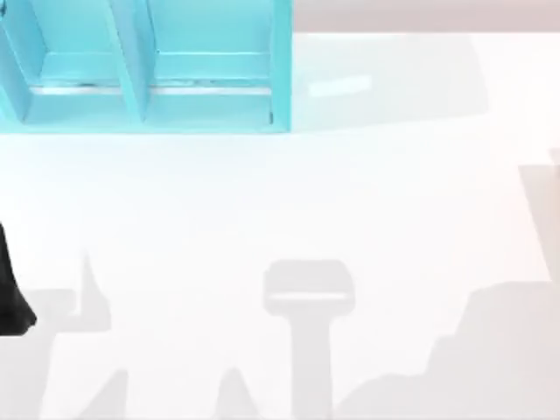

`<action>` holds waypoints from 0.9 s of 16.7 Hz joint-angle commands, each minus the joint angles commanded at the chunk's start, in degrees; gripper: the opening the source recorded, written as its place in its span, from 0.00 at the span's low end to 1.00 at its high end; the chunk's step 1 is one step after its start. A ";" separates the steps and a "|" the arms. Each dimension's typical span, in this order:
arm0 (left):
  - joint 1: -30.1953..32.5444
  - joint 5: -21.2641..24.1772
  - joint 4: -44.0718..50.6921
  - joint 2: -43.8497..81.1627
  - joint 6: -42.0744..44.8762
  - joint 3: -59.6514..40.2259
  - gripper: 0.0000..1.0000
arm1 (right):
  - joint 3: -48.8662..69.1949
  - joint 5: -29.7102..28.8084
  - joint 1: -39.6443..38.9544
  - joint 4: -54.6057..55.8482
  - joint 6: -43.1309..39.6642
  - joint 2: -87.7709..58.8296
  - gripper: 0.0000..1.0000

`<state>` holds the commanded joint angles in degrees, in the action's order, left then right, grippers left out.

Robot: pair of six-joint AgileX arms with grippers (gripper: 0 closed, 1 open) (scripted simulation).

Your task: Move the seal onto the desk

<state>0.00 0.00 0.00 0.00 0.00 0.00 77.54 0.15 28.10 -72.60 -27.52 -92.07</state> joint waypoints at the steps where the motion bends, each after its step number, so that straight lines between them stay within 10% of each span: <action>1: 0.00 0.00 0.00 0.00 0.00 0.00 1.00 | 1.84 -0.01 0.62 -1.40 -0.59 -1.84 1.00; 15: 0.00 0.00 0.00 0.00 0.00 0.00 1.00 | -6.14 -0.02 1.09 9.81 -0.97 -6.18 1.00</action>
<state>0.00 0.00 0.00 0.00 0.00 0.00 71.39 0.13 29.19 -62.79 -28.49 -98.25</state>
